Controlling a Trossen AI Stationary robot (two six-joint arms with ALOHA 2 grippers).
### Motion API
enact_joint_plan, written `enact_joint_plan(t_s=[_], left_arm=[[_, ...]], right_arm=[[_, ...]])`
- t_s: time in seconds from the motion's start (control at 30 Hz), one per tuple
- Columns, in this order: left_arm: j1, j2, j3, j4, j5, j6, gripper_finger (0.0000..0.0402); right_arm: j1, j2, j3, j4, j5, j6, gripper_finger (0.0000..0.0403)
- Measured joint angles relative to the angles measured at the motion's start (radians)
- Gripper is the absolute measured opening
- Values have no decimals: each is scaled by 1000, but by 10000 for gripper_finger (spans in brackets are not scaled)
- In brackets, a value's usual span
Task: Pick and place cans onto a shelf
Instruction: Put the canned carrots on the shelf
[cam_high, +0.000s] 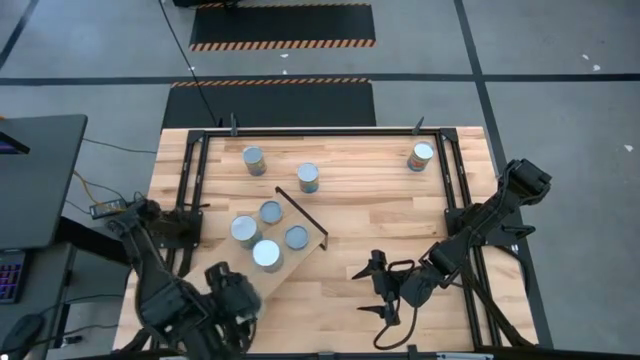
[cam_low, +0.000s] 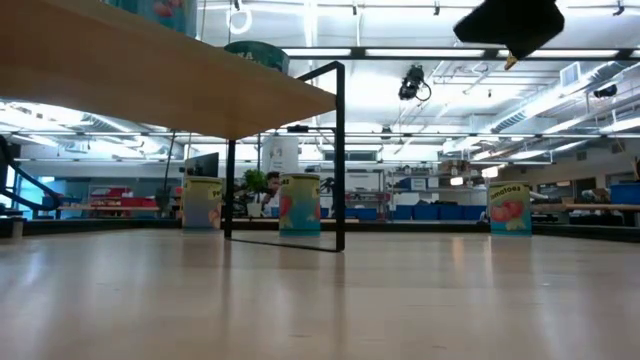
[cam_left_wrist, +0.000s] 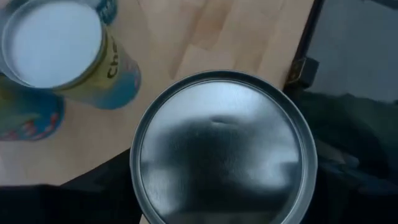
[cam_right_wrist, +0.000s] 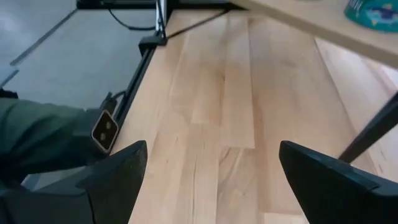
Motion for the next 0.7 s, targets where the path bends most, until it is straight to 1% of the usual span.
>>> enact_joint_plan(t_s=[0.1,0.23,0.43,0.57,0.7], left_arm=[[-24,-19,-34,-7,-55,-48,316],[-47,-69,-162,-6,-46,-95,317],[-96,-268,-378,-6,-57,-216,317],[-124,-421,-520,-8,-151,-279,317],[-128,-509,-664,-6,-158,-313,318]], right_arm=[[0,0,0,38,4,9,373],[1,0,0,63,18,32,373],[6,0,0,97,33,39,373],[1,0,0,117,33,39,373],[-6,0,0,139,33,39,373]])
